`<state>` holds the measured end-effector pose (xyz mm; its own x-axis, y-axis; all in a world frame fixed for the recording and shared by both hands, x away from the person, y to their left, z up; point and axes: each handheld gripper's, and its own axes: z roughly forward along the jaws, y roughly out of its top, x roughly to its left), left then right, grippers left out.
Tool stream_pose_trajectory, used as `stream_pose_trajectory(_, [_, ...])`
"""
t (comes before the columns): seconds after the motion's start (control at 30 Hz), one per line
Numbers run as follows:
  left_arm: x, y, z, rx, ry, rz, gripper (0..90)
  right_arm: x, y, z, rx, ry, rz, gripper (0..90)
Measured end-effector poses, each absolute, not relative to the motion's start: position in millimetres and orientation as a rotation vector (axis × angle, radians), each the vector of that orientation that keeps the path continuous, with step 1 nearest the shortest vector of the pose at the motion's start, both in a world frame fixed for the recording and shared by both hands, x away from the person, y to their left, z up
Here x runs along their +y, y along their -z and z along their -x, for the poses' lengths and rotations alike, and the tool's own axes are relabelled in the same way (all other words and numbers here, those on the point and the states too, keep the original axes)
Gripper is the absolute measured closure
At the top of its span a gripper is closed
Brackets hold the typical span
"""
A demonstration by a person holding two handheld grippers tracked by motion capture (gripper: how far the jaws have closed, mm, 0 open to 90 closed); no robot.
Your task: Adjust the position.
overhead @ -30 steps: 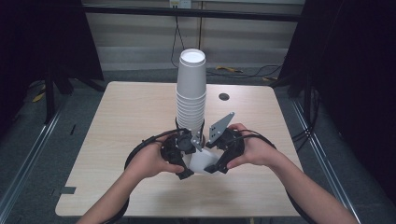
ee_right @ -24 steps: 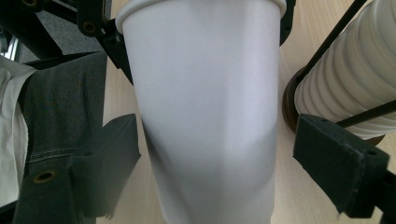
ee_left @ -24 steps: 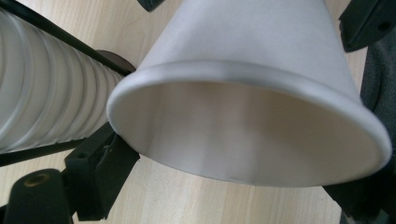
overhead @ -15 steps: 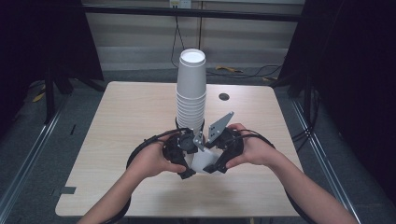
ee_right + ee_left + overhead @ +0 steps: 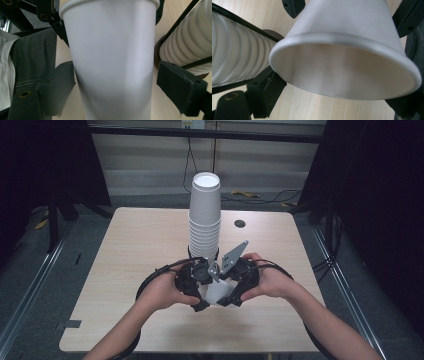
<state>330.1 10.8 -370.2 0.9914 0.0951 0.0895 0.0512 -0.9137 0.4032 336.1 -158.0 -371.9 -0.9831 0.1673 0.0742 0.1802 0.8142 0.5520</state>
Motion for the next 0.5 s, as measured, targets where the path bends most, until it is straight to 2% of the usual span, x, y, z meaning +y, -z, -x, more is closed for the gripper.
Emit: stream_pose_trajectory(0.5, [12.0,367.7,-330.0,0.114,-0.147,-2.708,12.5,-158.0,374.2,-335.4,-2.97,0.917,0.28,18.8])
